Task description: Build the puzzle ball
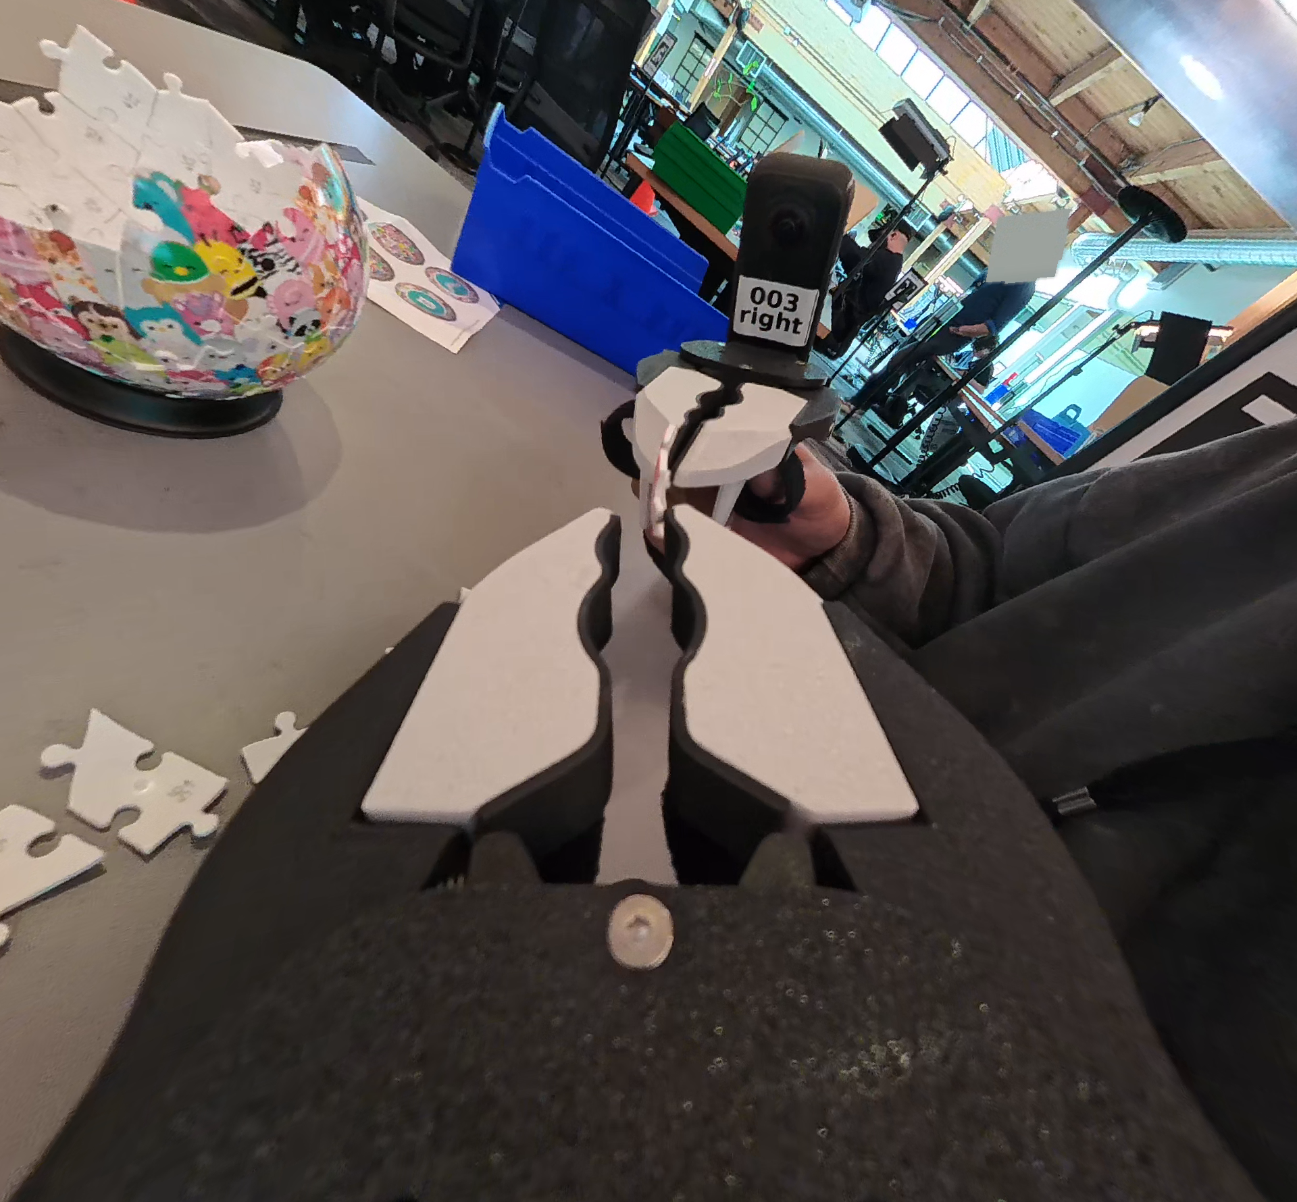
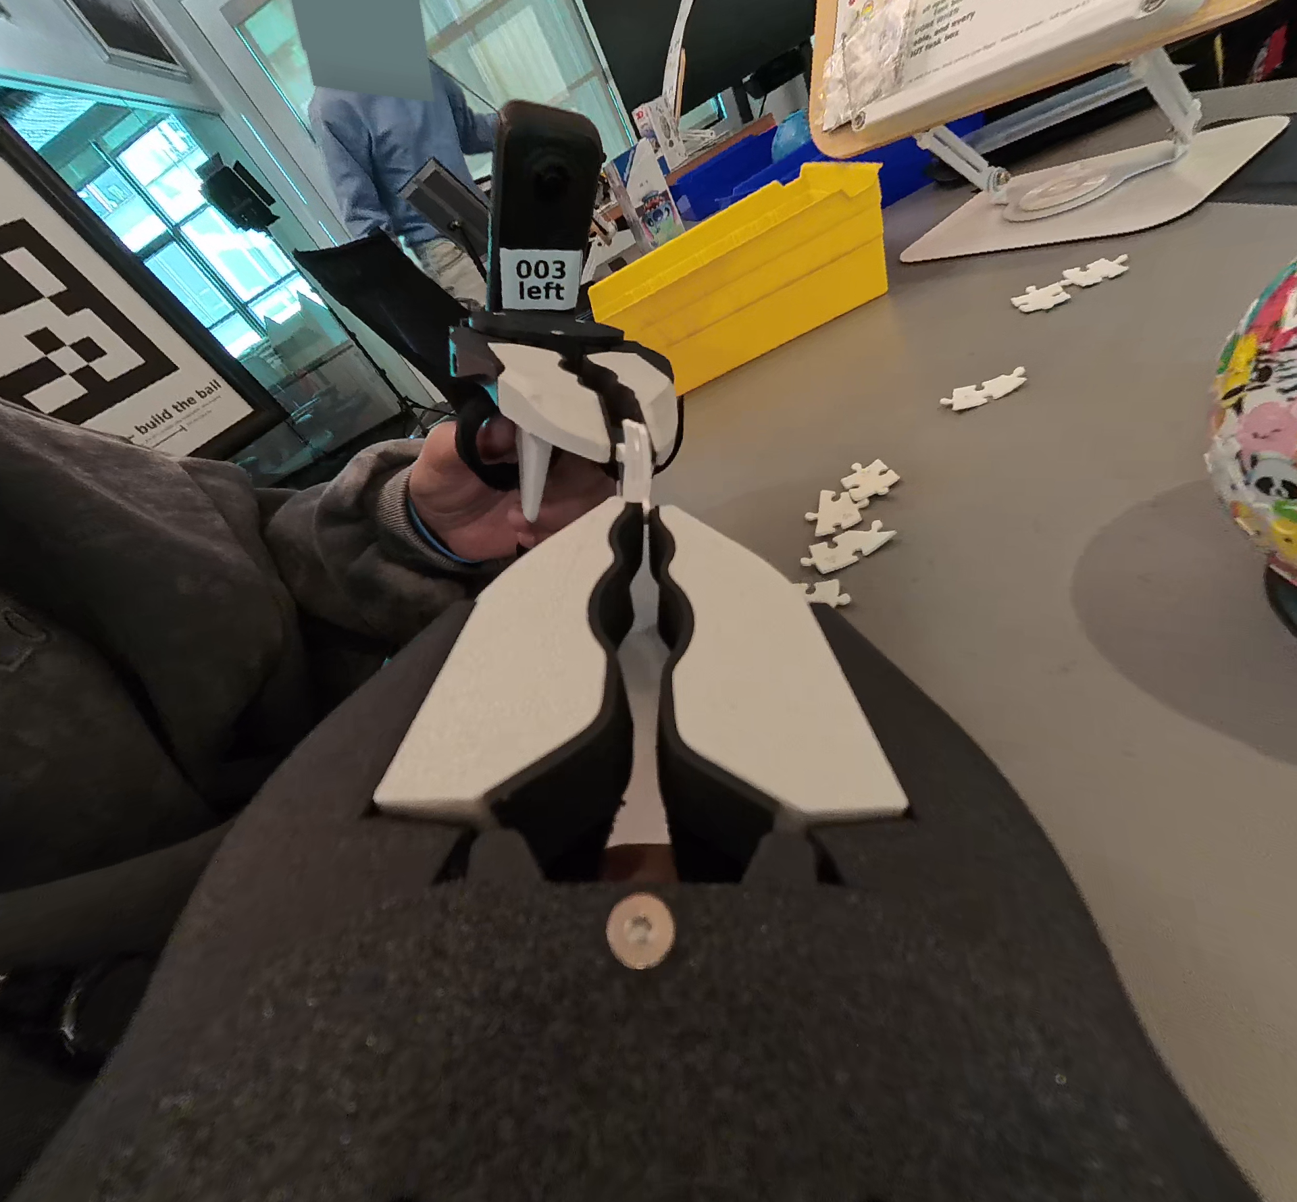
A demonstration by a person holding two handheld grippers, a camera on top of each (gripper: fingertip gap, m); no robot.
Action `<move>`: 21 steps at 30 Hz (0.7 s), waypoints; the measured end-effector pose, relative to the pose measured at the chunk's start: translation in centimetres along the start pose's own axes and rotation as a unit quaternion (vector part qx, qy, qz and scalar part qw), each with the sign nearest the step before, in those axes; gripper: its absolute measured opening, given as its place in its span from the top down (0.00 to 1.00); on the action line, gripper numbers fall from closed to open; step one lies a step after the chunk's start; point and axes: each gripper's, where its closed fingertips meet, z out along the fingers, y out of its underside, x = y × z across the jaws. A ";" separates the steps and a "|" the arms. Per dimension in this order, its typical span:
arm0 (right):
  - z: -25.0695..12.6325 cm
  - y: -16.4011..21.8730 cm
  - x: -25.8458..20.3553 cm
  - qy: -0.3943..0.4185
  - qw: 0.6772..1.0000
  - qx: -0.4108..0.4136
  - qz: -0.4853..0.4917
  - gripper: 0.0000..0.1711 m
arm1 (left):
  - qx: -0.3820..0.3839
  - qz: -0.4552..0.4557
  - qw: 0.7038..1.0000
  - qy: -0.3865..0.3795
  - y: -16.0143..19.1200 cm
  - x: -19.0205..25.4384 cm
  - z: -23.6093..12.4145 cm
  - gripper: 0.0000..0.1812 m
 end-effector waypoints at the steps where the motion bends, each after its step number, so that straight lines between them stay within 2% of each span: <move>1: 0.0 0.0 0.0 0.001 1.000 0.001 -0.001 0.99 | -0.001 0.001 1.000 -0.001 0.0 0.0 0.0 0.94; 21: -0.6 -0.2 0.5 0.002 1.000 0.005 0.007 0.99 | 0.003 0.013 1.000 -0.009 -0.1 -0.1 -0.1 0.95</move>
